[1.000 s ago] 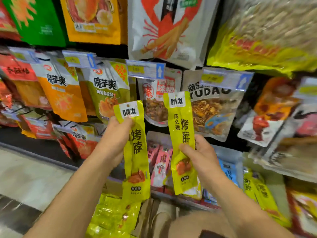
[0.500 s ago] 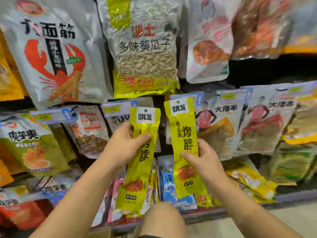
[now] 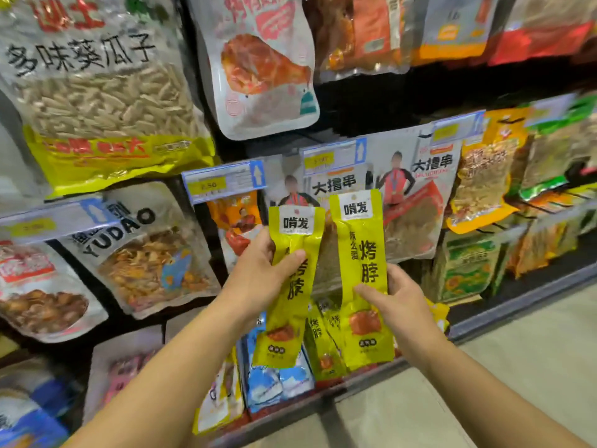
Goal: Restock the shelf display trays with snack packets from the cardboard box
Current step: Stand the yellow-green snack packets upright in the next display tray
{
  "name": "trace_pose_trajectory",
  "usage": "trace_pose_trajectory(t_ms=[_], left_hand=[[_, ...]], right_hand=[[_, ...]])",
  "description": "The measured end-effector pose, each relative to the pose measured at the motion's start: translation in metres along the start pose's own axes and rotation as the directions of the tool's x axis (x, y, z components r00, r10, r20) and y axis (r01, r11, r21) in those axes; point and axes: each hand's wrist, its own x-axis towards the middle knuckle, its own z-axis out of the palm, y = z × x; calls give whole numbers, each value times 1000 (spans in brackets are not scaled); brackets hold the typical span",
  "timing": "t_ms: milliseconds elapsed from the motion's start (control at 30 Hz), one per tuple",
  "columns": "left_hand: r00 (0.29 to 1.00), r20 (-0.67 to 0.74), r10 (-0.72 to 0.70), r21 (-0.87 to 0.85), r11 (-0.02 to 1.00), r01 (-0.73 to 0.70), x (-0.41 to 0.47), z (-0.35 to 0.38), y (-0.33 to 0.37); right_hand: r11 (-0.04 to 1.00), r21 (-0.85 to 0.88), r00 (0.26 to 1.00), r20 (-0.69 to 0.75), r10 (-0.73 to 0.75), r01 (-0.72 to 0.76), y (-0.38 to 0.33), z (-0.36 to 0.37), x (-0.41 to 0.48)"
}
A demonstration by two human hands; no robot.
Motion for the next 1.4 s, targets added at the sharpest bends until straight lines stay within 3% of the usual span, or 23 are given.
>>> trace_pose_trajectory(t_ms=[333,433,600,767,933,1033,1200,1400], left_hand=[[939,61,-339,-13,940,341,39,70,-106],[886,55,-460,-96,881,463,46,79,-151],[770,106,-629,-211,743,635,53,87,-215],[647,100,-756,-155,631,760,63,106,-258],[574,64,-817,-194,554,810,90,125,-286],[597,-64,-800,-180,597,782,109,129,-310],[593,-175,-786,-329,615,717,135,140,-326],[604,-104,-790,-375,594,712,144,162,-351]], right_hand=[[992,70,974,-195,115,-103,51,-50,30],[982,114,966,-197,168,-147,64,-55,36],[977,35,955,-209,211,-208,96,-70,40],[963,-28,947,-192,257,-267,119,-88,43],[956,-35,937,-214,276,-290,127,-96,49],[953,-30,932,-218,289,-302,129,-98,51],[945,-17,919,-238,314,-328,134,-100,55],[925,-10,900,-236,366,-379,144,-101,64]])
